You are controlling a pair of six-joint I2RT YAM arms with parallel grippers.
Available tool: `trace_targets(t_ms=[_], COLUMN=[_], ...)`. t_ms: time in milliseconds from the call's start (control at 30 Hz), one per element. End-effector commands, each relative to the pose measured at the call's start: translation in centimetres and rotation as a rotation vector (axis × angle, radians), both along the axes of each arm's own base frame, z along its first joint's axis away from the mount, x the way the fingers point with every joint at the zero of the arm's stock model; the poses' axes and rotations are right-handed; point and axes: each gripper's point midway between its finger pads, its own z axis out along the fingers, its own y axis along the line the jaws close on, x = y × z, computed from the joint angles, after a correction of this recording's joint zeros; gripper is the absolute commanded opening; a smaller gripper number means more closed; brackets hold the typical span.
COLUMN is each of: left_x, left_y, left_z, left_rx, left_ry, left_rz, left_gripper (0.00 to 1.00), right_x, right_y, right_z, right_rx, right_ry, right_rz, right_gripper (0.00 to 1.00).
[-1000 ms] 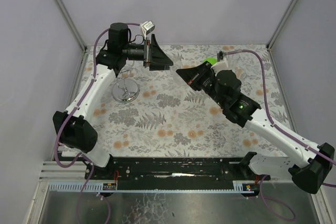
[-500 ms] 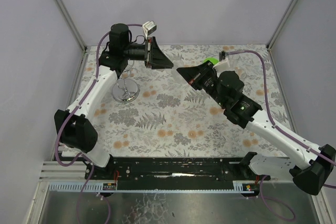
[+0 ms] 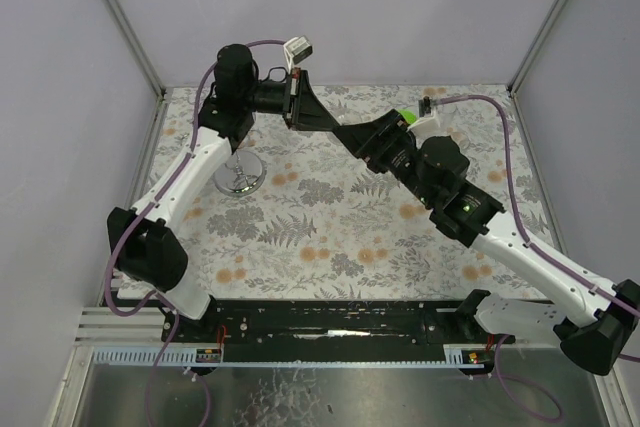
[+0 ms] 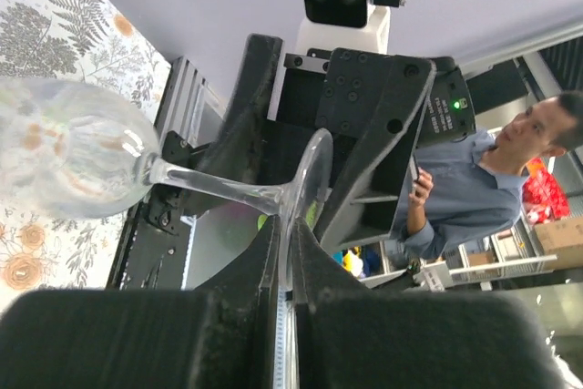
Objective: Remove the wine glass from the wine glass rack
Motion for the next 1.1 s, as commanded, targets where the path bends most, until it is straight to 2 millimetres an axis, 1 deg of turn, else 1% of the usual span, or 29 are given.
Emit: trace_targets(t_ms=[0, 67, 133, 233, 300, 367, 467, 533, 600, 633, 800, 833, 933, 1000, 1067], left_x=[-3.5, -3.2, -2.8, -2.0, -1.1, -0.3, 0.6, 0.9, 0.8, 0.7, -0.6, -0.7, -1.3, -1.7, -2.0], left_y=[-0.3, -0.4, -0.5, -0.6, -0.8, -1.0, -1.4, -1.5, -1.5, -1.5, -1.6, -1.4, -1.0, -0.9, -0.9], left_z=[2.3, 1.5, 0.4, -1.5, -2.7, -4.0, -5.9, -7.0, -7.6, -7.9, -9.5, -9.9, -10.9, -11.5, -11.7], left_rx=[-0.034, -0.023, -0.010, 0.029, 0.080, 0.157, 0.306, 0.395, 0.465, 0.497, 0.632, 0.671, 0.723, 0.743, 0.747], left_ry=[-0.117, -0.115, -0.117, -0.121, -0.169, -0.258, -0.449, -0.551, -0.674, -0.733, -1.064, -1.139, -1.336, -1.440, -1.536], left_rz=[-0.167, -0.168, -0.169, -0.145, -0.101, -0.060, -0.022, -0.004, 0.015, 0.018, 0.010, 0.011, -0.005, -0.014, -0.011], left_gripper=[0.00, 0.00, 0.00, 0.00, 0.00, 0.00, 0.00, 0.00, 0.00, 0.00, 0.00, 0.00, 0.00, 0.00, 0.00], right_x=[-0.1, -0.4, -0.7, -1.3, -1.6, -1.9, -2.0, -1.9, -1.6, -1.5, -1.0, -0.8, -0.5, -0.2, 0.1], right_y=[-1.7, -3.2, -4.9, -7.3, -8.7, -9.8, -10.8, -11.0, -10.8, -10.6, -9.4, -9.3, -8.4, -8.0, -7.4], right_z=[1.6, 1.5, 1.7, 2.0, 2.1, 1.9, 1.8, 1.5, 0.8, 0.8, -0.6, -0.8, -1.5, -2.0, -2.7], right_rx=[-0.045, -0.070, -0.102, -0.142, -0.163, -0.190, -0.233, -0.270, -0.315, -0.324, -0.403, -0.421, -0.465, -0.486, -0.491], right_ry=[-0.051, -0.046, -0.044, -0.033, -0.023, -0.004, 0.032, 0.060, 0.106, 0.125, 0.201, 0.212, 0.248, 0.275, 0.311], right_rz=[-0.057, -0.102, -0.154, -0.222, -0.265, -0.295, -0.328, -0.338, -0.343, -0.340, -0.307, -0.305, -0.270, -0.247, -0.203], right_gripper=[0.82, 0.94, 0.98, 1.00, 0.99, 0.99, 0.99, 0.99, 0.99, 0.99, 0.99, 0.99, 0.99, 0.99, 0.99])
